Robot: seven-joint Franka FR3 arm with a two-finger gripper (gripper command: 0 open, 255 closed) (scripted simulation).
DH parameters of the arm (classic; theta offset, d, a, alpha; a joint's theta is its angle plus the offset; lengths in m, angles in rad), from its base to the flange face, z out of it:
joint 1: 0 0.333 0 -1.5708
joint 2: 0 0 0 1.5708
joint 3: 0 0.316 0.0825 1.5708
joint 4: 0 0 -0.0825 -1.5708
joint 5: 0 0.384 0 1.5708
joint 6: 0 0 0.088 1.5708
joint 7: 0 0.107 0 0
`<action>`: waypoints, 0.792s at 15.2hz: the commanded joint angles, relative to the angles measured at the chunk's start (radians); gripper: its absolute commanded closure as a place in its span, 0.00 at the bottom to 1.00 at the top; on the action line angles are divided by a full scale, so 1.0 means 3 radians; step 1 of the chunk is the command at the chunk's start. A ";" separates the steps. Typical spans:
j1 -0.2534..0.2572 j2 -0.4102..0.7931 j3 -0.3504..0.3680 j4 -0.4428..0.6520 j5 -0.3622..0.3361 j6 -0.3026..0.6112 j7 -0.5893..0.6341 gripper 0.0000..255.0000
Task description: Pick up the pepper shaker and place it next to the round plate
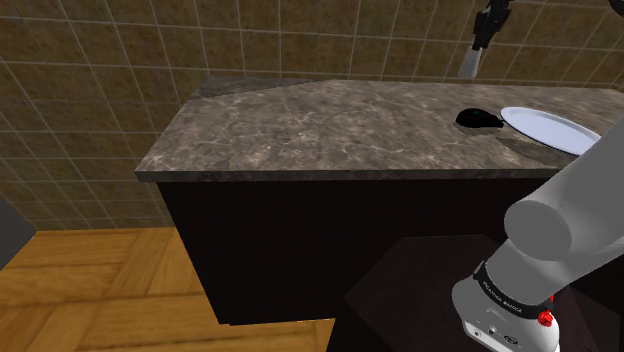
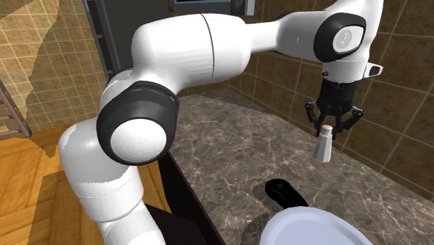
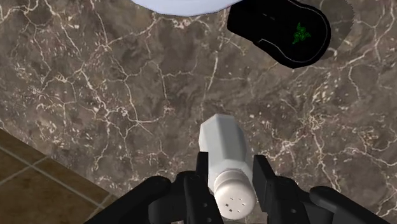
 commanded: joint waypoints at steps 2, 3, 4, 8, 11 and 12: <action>-0.0124 0.0083 -0.0124 0.0087 0.0046 0.0001 -0.0252 1.00; -0.0169 0.0119 -0.0166 0.0128 0.0066 -0.0003 -0.0339 1.00; -0.0215 0.0160 -0.0209 0.0173 0.0090 -0.0009 -0.0427 1.00; -0.0421 0.0366 -0.0372 0.0407 0.0212 -0.0049 -0.0784 1.00; -0.0606 0.0571 -0.0481 0.0645 0.0337 -0.0104 -0.1055 1.00; -0.0674 0.0649 -0.0513 0.0738 0.0385 -0.0129 -0.1145 1.00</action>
